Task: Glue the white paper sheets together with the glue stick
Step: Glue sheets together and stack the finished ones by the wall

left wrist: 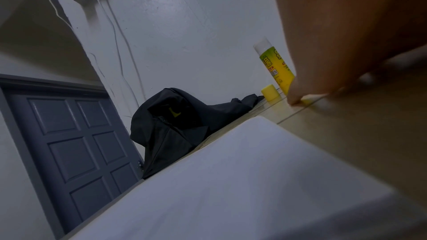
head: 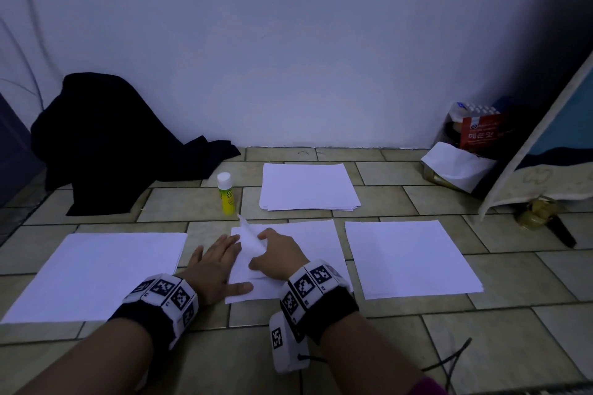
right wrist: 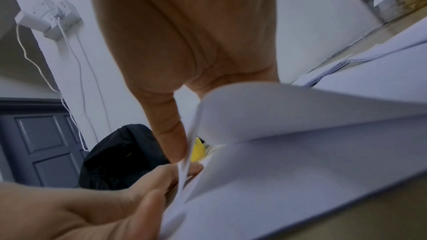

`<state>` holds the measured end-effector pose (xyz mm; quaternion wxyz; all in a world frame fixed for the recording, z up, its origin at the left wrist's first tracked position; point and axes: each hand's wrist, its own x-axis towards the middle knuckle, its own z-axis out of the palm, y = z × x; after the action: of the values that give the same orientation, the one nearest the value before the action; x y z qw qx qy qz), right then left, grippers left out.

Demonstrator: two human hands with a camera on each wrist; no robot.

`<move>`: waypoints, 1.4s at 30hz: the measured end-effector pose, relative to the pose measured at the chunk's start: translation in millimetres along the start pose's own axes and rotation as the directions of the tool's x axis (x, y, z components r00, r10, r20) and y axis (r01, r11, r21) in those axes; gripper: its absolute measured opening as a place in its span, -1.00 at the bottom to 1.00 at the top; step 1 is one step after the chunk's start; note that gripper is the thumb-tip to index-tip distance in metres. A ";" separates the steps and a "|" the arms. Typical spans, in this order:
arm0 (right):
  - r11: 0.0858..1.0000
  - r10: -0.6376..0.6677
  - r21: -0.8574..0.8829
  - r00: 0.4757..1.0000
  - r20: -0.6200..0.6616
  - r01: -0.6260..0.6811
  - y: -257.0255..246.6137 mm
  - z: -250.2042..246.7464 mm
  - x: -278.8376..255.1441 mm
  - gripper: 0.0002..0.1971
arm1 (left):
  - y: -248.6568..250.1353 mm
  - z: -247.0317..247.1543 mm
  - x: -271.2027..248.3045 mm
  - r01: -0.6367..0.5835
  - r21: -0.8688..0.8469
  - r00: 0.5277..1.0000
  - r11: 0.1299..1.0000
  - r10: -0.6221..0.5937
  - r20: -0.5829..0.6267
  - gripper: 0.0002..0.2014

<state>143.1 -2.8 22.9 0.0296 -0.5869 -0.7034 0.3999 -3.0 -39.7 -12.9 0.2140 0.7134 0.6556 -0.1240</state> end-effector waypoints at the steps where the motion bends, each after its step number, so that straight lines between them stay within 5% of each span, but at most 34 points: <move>1: 1.000 -0.008 -0.023 1.000 0.014 0.008 0.5 -0.3 0.6 -0.37 | -2.3 -1.6 -0.8 -0.018 -0.003 1.000 1.000 0.018 0.000 0.28; 6: 0.994 -0.021 -0.109 0.998 0.053 0.026 2.3 1.3 1.1 -0.33 | -15.1 -3.5 -5.8 -0.086 0.017 0.995 0.996 0.085 0.054 0.60; 14: 0.985 -0.059 -0.157 0.997 0.056 0.067 3.7 -1.8 -1.6 -0.36 | -18.6 -7.3 -14.6 -0.129 -0.304 0.991 0.944 0.117 -0.058 0.17; 16: 0.988 -0.038 -0.150 0.998 0.059 0.047 3.2 0.7 0.5 -0.34 | -22.1 -7.6 -14.9 -0.131 -0.376 0.989 0.918 0.092 -0.119 0.24; 19: 0.989 -0.009 -0.150 0.998 0.058 0.018 2.4 3.9 2.2 -0.32 | -24.5 -8.6 -14.0 -0.069 -0.387 0.989 0.920 0.012 -0.150 0.28; 25: 0.985 0.001 -0.171 0.999 0.047 0.007 2.8 7.6 5.4 -0.32 | -24.6 -7.2 -13.8 -0.105 -0.352 0.992 0.930 0.075 -0.097 -0.08; 35: 0.964 0.011 -0.267 0.998 0.059 0.005 1.2 10.0 7.0 -0.31 | -26.9 -5.0 -11.4 -0.108 -0.363 0.991 0.925 0.073 -0.108 -0.04; 42: 0.961 0.013 -0.278 1.000 0.019 -0.007 1.5 11.9 8.7 -0.48 | -32.2 -9.0 -14.4 -0.107 -0.424 0.992 0.899 0.069 -0.105 0.00</move>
<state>135.5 -1.7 10.2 -0.0624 -0.5847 -0.7498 0.3035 -37.3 -46.6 -2.9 0.3420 0.6827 0.6426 0.0643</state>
